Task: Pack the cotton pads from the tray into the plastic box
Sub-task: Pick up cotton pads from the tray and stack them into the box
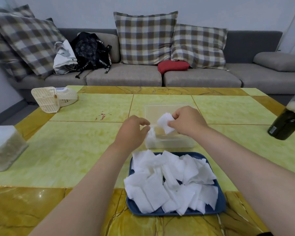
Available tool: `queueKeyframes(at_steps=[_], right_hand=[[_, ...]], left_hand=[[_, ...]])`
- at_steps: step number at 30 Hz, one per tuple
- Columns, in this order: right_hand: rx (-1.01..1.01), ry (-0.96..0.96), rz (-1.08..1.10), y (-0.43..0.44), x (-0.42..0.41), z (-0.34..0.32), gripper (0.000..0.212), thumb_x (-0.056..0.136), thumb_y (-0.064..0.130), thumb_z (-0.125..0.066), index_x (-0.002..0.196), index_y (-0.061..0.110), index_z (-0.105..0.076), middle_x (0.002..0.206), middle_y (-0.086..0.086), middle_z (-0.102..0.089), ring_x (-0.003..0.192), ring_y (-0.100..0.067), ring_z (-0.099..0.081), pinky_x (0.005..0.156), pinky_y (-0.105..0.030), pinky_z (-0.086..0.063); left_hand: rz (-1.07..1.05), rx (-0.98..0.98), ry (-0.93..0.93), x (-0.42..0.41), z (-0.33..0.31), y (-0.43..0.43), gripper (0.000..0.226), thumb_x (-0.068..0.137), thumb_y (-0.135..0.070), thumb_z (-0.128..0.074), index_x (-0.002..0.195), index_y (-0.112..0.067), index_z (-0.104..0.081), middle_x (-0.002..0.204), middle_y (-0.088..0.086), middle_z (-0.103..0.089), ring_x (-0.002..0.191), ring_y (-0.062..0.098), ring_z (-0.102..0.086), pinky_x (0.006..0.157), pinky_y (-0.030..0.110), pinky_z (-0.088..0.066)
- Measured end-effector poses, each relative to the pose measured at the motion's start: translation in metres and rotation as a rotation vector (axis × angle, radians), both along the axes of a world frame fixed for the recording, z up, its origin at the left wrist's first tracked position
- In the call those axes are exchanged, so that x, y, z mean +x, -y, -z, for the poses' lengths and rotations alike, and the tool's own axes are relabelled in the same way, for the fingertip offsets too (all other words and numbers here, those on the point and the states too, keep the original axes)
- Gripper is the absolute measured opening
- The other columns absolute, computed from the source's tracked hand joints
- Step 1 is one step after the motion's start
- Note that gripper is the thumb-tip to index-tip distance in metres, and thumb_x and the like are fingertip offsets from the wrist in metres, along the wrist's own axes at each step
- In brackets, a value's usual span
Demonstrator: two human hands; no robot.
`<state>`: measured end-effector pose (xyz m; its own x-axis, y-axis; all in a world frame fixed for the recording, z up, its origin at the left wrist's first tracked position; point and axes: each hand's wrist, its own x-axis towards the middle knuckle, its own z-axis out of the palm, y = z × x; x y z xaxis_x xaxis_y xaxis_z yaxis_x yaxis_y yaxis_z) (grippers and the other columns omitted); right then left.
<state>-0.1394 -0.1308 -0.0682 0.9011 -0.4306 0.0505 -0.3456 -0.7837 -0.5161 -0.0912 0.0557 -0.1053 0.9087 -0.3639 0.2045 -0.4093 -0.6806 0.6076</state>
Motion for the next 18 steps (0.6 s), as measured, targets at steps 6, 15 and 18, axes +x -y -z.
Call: queueKeyframes(at_steps=[6, 15, 18], right_hand=[[-0.262, -0.282, -0.052, -0.011, 0.012, -0.003, 0.017, 0.074, 0.025, -0.068, 0.066, 0.017, -0.054, 0.06, 0.003, -0.055, 0.054, -0.021, -0.052, 0.051, -0.021, -0.036], [0.05, -0.232, 0.006, -0.032, 0.021, 0.014, 0.035, 0.079, 0.047, -0.074, 0.07, 0.015, -0.064, 0.059, 0.006, -0.067, 0.058, -0.016, -0.063, 0.058, -0.025, -0.045], [0.175, -0.199, -0.024, -0.027, 0.019, 0.014, 0.04, 0.09, 0.043, -0.059, 0.069, 0.009, -0.063, 0.062, -0.001, -0.068, 0.059, -0.023, -0.063, 0.062, -0.028, -0.046]], left_hand=[[0.061, 0.055, -0.04, 0.004, 0.011, 0.005, 0.03, 0.092, -0.028, -0.069, 0.122, -0.023, -0.069, 0.121, -0.004, -0.058, 0.109, 0.015, -0.058, 0.085, 0.022, -0.04], [0.087, 0.051, 0.046, 0.002, 0.015, 0.002, 0.031, 0.096, -0.023, -0.062, 0.126, -0.019, -0.067, 0.123, 0.001, -0.06, 0.119, 0.018, -0.052, 0.093, 0.022, -0.037], [0.105, 0.008, 0.134, -0.001, 0.014, 0.003, 0.028, 0.099, -0.018, -0.058, 0.125, -0.017, -0.068, 0.123, 0.001, -0.061, 0.122, 0.018, -0.049, 0.094, 0.017, -0.031]])
